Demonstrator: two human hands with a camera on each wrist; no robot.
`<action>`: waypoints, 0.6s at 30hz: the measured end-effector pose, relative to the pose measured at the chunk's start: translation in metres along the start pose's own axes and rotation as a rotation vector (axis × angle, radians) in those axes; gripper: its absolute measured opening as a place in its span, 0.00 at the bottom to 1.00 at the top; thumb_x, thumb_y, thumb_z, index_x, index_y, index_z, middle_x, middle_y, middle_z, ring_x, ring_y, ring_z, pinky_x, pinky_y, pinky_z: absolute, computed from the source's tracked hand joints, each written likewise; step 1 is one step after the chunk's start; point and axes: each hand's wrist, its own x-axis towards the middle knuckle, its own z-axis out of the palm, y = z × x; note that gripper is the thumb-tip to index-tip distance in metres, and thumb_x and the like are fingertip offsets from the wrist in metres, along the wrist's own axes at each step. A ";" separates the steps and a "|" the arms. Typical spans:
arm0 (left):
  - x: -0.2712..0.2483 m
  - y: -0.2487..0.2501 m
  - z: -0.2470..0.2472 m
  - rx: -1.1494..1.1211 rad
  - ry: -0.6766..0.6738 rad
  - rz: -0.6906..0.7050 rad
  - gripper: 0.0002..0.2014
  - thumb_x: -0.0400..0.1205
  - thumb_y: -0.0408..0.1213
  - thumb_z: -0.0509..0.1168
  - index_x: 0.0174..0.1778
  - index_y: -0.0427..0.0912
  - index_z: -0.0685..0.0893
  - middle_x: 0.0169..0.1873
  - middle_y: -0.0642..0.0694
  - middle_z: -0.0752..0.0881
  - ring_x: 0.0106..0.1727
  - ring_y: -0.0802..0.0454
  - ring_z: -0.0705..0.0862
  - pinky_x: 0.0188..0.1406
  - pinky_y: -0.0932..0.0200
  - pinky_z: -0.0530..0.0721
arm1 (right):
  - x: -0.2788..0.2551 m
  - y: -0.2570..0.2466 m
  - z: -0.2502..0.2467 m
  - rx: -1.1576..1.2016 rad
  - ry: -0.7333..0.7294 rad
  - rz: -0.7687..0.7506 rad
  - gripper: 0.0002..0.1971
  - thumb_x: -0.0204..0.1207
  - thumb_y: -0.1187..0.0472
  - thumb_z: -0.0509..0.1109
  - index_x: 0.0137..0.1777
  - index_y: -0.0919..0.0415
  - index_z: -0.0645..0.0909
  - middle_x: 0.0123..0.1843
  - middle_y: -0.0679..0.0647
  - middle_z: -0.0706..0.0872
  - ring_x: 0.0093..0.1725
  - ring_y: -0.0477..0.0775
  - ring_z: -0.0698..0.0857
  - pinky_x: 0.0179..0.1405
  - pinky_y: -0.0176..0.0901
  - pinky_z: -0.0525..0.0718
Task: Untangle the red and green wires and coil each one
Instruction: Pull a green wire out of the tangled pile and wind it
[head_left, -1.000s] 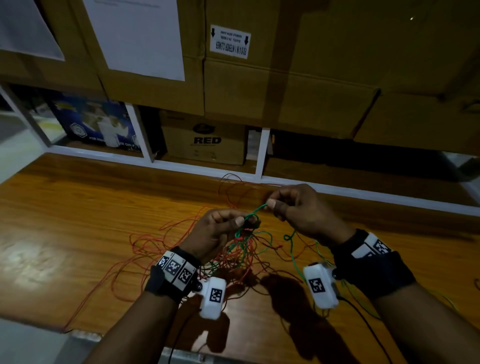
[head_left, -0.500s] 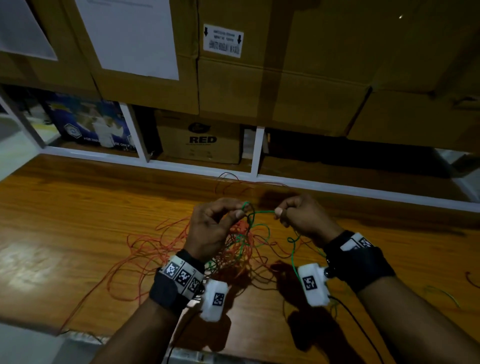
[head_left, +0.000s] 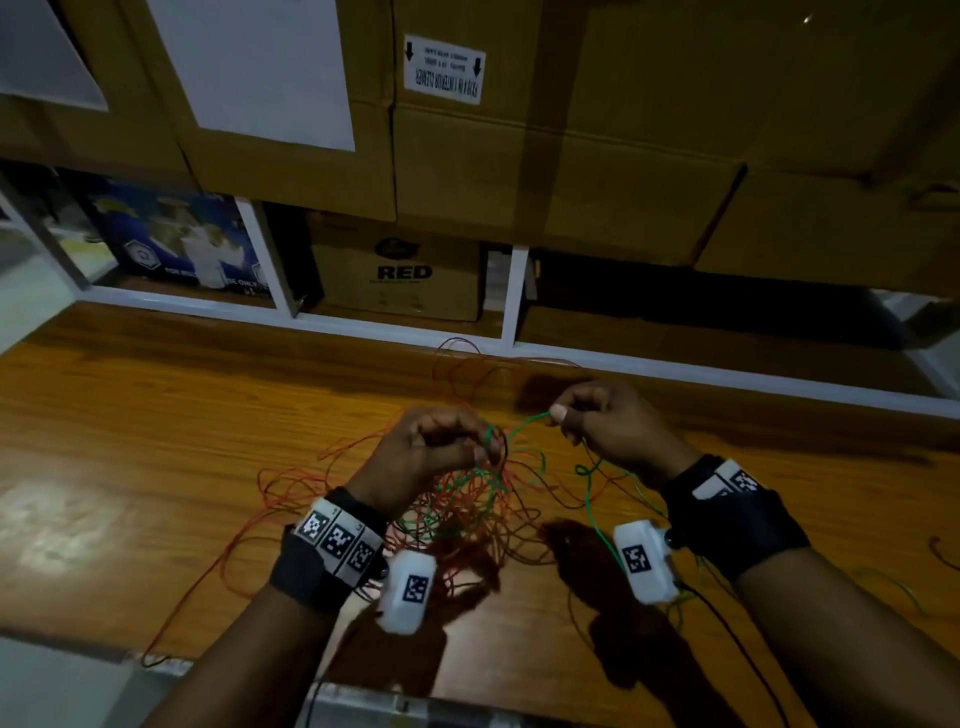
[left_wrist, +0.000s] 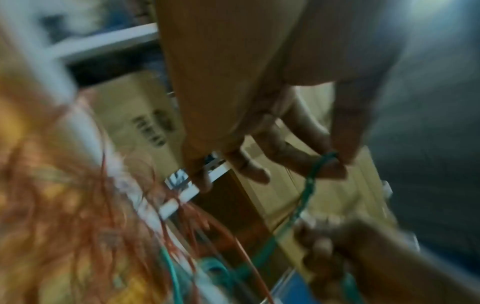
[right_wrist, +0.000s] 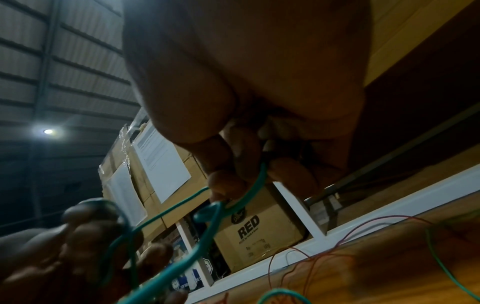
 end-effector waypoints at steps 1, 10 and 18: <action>-0.002 0.005 0.000 0.123 -0.096 0.001 0.04 0.77 0.32 0.74 0.42 0.34 0.90 0.47 0.33 0.89 0.52 0.39 0.88 0.53 0.51 0.84 | 0.000 -0.001 0.000 0.009 -0.018 -0.023 0.12 0.85 0.56 0.72 0.38 0.53 0.88 0.30 0.49 0.87 0.28 0.42 0.81 0.37 0.44 0.79; -0.014 -0.019 0.035 -0.178 0.395 -0.138 0.19 0.77 0.51 0.75 0.51 0.36 0.88 0.53 0.32 0.91 0.56 0.32 0.89 0.58 0.36 0.89 | -0.004 -0.013 0.003 0.087 0.015 -0.119 0.10 0.86 0.56 0.71 0.42 0.51 0.87 0.31 0.48 0.86 0.32 0.42 0.83 0.40 0.46 0.81; -0.011 -0.027 0.049 -0.240 0.275 -0.306 0.29 0.88 0.58 0.60 0.71 0.35 0.83 0.62 0.34 0.90 0.69 0.39 0.87 0.77 0.37 0.76 | -0.010 -0.015 0.004 0.133 -0.028 -0.081 0.10 0.87 0.60 0.69 0.43 0.57 0.86 0.31 0.50 0.84 0.22 0.36 0.77 0.31 0.36 0.71</action>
